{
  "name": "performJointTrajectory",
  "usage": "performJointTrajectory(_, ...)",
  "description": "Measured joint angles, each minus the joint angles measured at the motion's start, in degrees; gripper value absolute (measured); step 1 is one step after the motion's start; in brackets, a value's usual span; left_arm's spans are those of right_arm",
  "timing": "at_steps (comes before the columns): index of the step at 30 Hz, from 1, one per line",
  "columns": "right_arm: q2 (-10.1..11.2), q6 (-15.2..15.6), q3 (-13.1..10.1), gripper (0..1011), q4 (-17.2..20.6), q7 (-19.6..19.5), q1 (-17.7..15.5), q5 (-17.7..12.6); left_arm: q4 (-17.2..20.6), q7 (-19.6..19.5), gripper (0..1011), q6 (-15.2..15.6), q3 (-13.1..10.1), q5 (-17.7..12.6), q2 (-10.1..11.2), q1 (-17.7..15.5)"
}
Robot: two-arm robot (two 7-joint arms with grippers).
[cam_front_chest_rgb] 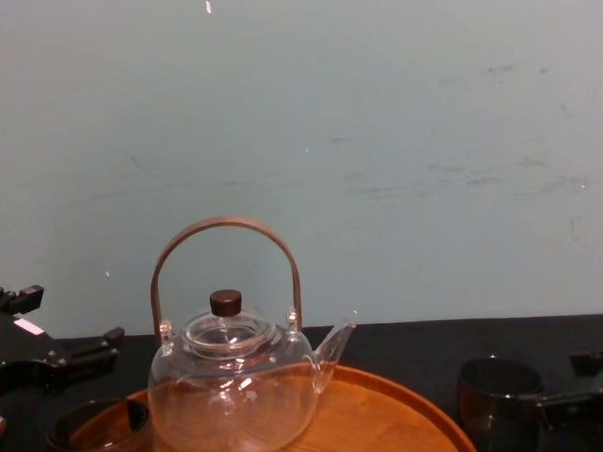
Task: Pick up the glass from the table and place it on the tray.
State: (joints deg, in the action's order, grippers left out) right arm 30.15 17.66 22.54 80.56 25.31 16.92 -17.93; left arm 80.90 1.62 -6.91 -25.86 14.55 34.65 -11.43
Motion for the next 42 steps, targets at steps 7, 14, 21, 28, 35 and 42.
performJointTrajectory(7, -1.29, 0.06, 1.07, 1002, -2.02, 0.57, 1.89, 1.00, 0.00, 0.00, 1001, 0.00, 0.00, 0.00, 0.00, 0.00)
performJointTrajectory(14, -2.34, 0.06, 1.85, 1002, -3.67, 1.10, 3.27, 1.78, 0.00, 0.00, 1001, 0.00, 0.00, 0.00, 0.00, 0.00)
performJointTrajectory(21, -3.27, 0.04, 2.31, 1002, -5.18, 1.34, 4.37, 2.32, 0.00, 0.00, 1001, 0.00, 0.00, 0.00, 0.00, 0.00)
performJointTrajectory(28, -4.31, -0.09, 2.75, 1002, -6.87, 1.72, 5.67, 2.77, 0.00, 0.00, 1001, 0.00, 0.00, 0.00, 0.00, 0.00)
performJointTrajectory(35, -5.18, -0.21, 3.02, 1002, -8.54, 1.76, 6.79, 3.22, 0.00, 0.00, 1001, 0.00, 0.00, 0.00, 0.00, 0.00)
performJointTrajectory(42, -5.86, -0.27, 3.26, 1002, -9.93, 1.82, 7.62, 3.64, 0.00, 0.00, 1001, 0.00, 0.00, 0.00, 0.00, 0.00)
